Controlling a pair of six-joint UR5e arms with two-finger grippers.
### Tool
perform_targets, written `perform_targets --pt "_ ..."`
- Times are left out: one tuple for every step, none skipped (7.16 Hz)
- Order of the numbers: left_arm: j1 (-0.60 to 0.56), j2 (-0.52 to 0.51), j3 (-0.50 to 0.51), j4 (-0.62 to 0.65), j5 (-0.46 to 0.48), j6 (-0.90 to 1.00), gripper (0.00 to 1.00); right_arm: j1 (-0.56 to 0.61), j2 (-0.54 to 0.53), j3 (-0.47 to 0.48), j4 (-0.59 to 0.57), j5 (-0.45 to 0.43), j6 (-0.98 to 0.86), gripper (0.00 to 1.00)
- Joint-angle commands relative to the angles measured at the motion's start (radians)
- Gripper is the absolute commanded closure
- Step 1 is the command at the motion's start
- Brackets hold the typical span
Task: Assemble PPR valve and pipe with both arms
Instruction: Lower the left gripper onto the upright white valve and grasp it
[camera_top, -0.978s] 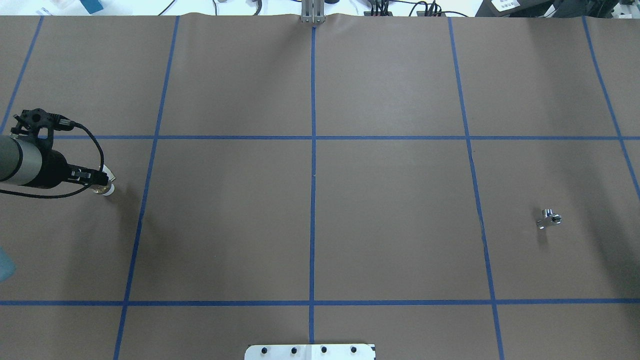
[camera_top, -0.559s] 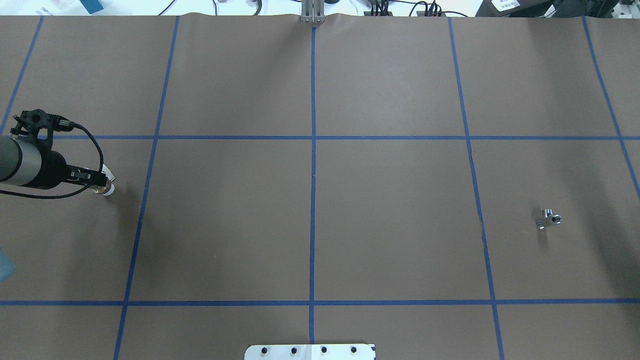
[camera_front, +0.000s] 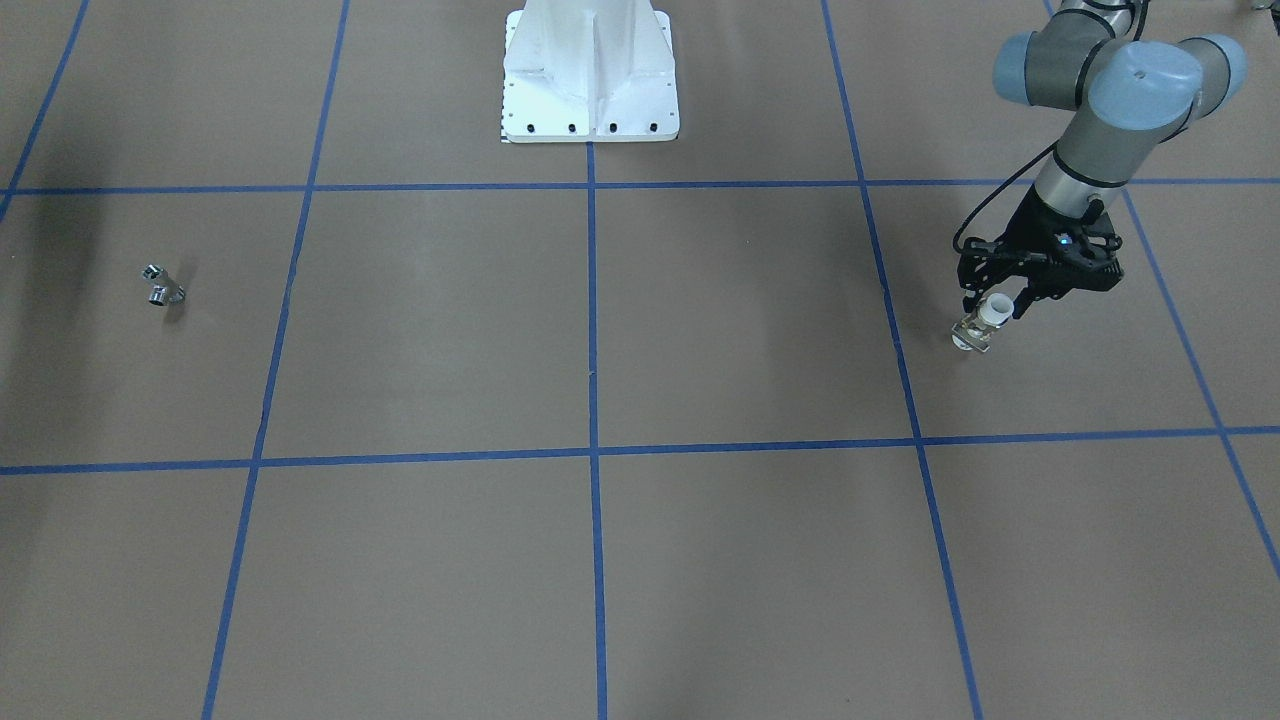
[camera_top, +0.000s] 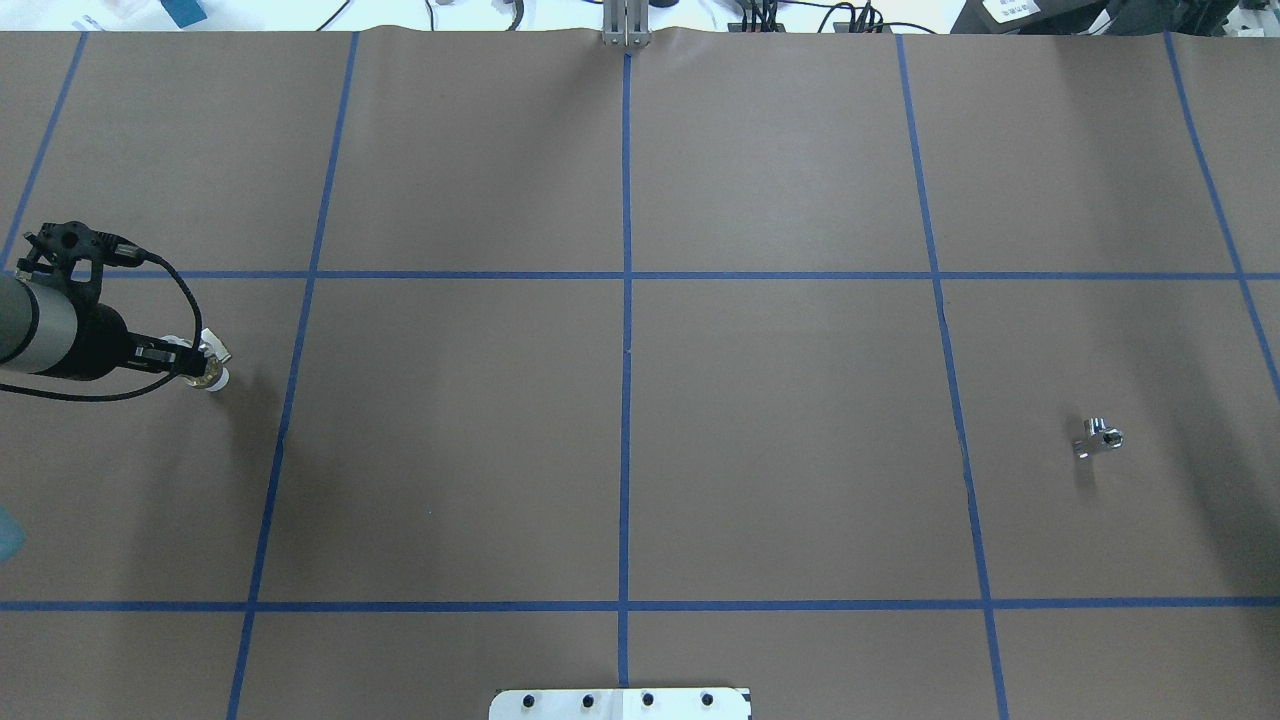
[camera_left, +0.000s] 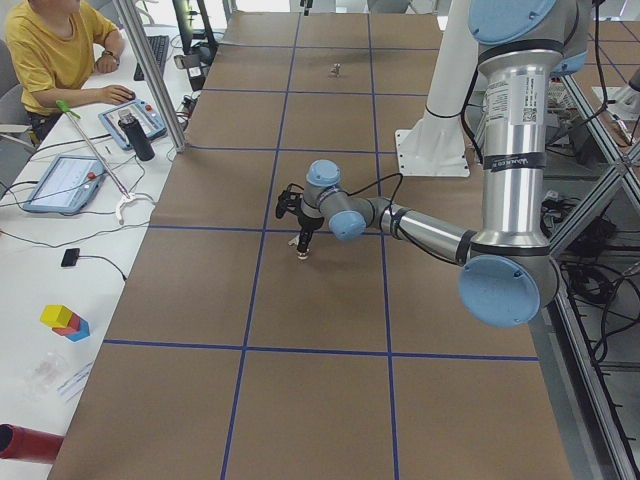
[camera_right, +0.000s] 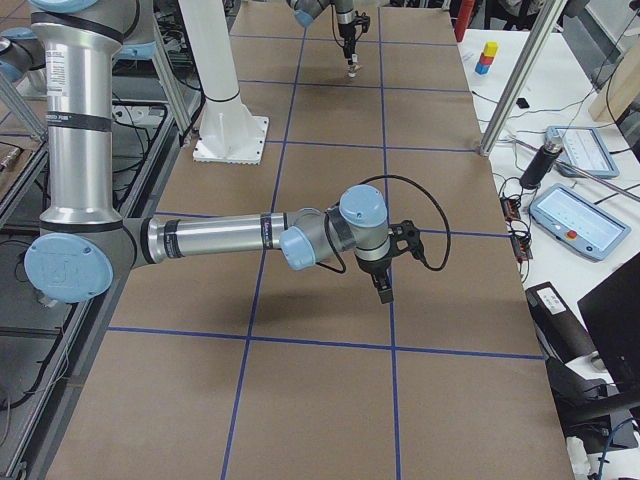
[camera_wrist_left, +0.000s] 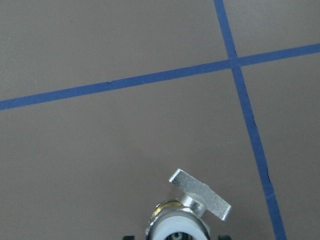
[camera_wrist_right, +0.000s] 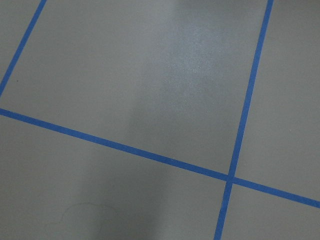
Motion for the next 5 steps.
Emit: perform_targets --pt "0.001 -0.010 0.011 0.001 0.002 0.000 0.36 0.000 0.000 -0.001 -0.001 0.000 0.000 0.01" --pt "0.002 -0.010 0.014 0.001 0.000 0.000 0.35 -0.001 0.000 -0.001 0.000 0.000 0.000 0.01" --pt "0.002 -0.010 0.014 0.001 0.000 0.000 0.37 -0.001 0.000 -0.002 0.000 0.000 0.000 0.01" --pt "0.001 -0.010 0.013 0.001 0.000 0.000 0.56 -0.001 0.000 -0.002 0.000 0.000 0.000 0.01" --pt "0.001 -0.008 0.010 0.001 0.000 0.000 0.82 -0.001 0.001 -0.002 0.000 0.000 0.000 0.01"
